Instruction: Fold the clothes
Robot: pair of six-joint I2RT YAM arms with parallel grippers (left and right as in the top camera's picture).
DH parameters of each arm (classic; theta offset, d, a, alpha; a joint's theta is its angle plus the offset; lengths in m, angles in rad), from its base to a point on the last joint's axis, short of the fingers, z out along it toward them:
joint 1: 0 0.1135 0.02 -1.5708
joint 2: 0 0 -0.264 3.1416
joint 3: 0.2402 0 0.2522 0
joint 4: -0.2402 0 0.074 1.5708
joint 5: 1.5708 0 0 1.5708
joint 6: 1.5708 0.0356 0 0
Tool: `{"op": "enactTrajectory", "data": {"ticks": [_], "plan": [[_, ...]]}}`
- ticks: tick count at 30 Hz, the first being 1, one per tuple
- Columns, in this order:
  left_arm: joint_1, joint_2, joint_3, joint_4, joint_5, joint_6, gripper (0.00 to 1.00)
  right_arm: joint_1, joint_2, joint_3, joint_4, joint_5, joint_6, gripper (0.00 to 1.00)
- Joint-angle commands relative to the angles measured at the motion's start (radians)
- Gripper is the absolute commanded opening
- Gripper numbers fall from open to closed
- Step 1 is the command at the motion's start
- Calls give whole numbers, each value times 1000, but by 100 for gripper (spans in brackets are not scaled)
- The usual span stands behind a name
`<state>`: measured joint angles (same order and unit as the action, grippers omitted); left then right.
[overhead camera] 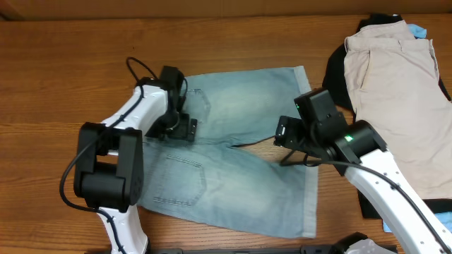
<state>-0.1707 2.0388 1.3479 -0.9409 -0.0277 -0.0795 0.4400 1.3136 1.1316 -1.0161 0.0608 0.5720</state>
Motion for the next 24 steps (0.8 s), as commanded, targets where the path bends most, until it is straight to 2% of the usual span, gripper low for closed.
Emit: {"op": "enactTrajectory", "data": {"ticks": [1, 7, 12, 16, 20, 24], "plan": [[161, 144, -56, 38, -133, -3, 100, -3, 93, -16, 49, 18, -5, 88], [301, 144, 46, -8, -67, -2, 100, -4, 269, -15, 220, 16, -27, 91], [332, 143, 231, -161, -24, -3, 100, -4, 301, 15, 254, 16, -27, 98], [320, 143, 449, -378, -23, -36, 100, -4, 268, 105, 169, 17, -27, 100], [293, 135, 695, -605, -22, -87, 100, -4, 217, 239, 5, 16, -27, 100], [259, 92, 896, -749, -19, -130, 100, -4, 142, 342, -137, 7, -26, 100]]}}
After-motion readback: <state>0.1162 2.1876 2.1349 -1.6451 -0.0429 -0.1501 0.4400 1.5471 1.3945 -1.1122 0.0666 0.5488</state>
